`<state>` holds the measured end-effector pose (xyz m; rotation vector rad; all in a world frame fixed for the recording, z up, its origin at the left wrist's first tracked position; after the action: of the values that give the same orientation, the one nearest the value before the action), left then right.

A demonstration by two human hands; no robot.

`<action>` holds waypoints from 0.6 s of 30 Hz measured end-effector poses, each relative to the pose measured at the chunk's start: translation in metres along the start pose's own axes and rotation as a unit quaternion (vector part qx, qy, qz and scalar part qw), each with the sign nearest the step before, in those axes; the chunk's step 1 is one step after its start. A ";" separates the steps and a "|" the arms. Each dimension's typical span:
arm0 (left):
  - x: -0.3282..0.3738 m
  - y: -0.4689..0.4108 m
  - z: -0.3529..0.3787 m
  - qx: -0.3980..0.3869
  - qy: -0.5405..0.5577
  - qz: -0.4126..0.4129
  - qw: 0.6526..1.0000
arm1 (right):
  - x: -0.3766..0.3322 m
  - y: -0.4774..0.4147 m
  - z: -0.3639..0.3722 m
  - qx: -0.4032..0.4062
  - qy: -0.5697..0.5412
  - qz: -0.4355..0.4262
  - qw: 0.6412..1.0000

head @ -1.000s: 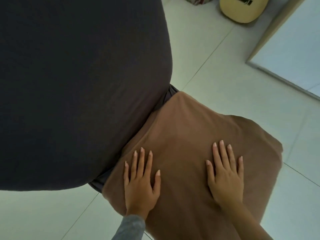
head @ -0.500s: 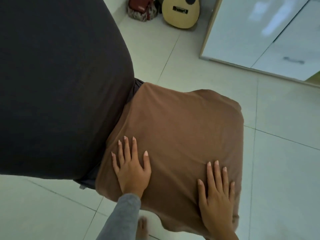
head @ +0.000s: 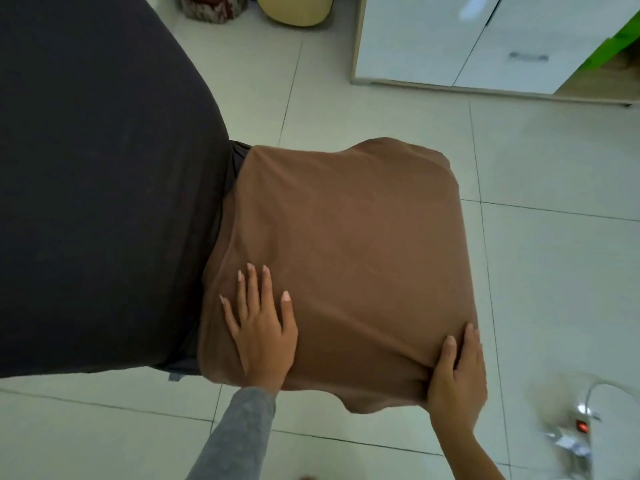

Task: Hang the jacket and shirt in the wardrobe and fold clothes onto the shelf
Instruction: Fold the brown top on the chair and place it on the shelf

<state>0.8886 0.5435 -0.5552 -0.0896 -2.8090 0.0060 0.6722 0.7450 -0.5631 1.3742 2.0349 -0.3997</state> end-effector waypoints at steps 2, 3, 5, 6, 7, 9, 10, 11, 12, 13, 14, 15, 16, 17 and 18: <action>-0.011 0.014 -0.006 -0.003 0.026 0.035 0.999 | 0.013 0.009 -0.001 0.004 -0.046 0.054 0.997; -0.022 0.024 -0.009 0.003 0.048 0.025 0.999 | 0.019 0.012 -0.001 0.001 -0.071 0.081 0.994; -0.043 0.043 -0.018 0.019 0.118 -0.038 0.992 | 0.037 0.018 -0.002 -0.011 -0.126 0.165 0.978; -0.052 0.051 -0.022 0.030 0.154 -0.077 0.985 | 0.044 0.021 0.000 -0.023 -0.162 0.225 0.961; -0.058 0.057 -0.025 0.041 0.184 -0.114 0.975 | 0.049 0.026 0.002 -0.037 -0.209 0.286 0.934; -0.063 0.062 -0.031 0.067 0.235 -0.169 0.955 | 0.052 0.036 0.006 -0.054 -0.303 0.371 0.876; -0.064 0.061 -0.033 0.082 0.256 -0.188 0.945 | 0.051 0.040 0.007 -0.058 -0.334 0.391 0.856; -0.066 0.060 -0.034 0.098 0.275 -0.205 0.934 | 0.049 0.042 0.007 -0.059 -0.358 0.398 0.843; -0.068 0.059 -0.035 0.110 0.293 -0.224 0.923 | 0.049 0.043 0.008 -0.054 -0.374 0.398 0.836; -0.071 0.059 -0.035 0.119 0.308 -0.243 0.912 | 0.050 0.045 0.007 -0.048 -0.388 0.396 0.831; -0.074 0.059 -0.035 0.124 0.319 -0.262 0.902 | 0.050 0.045 0.006 -0.043 -0.404 0.391 0.825; -0.078 0.060 -0.033 0.123 0.326 -0.283 0.894 | 0.050 0.046 0.003 -0.040 -0.427 0.385 0.817; -0.082 0.061 -0.031 0.119 0.330 -0.307 0.885 | 0.050 0.046 0.002 -0.042 -0.450 0.376 0.809; -0.086 0.063 -0.030 0.111 0.335 -0.332 0.874 | 0.050 0.045 0.000 -0.051 -0.469 0.368 0.801; -0.087 0.065 -0.029 0.105 0.347 -0.352 0.863 | 0.050 0.044 -0.002 -0.064 -0.480 0.364 0.796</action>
<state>0.9839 0.6030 -0.5565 0.8165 -1.9550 0.0878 0.6997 0.7996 -0.5901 1.3377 0.6238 -0.4552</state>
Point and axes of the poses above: each hand's wrist, its own y-axis away from the middle knuckle, its own z-axis out of the palm, x = y × z, the point moved 6 cm from there along -y, towards the middle knuckle, and after that the axes turned 8 degrees about -z, right-handed, at the moved point
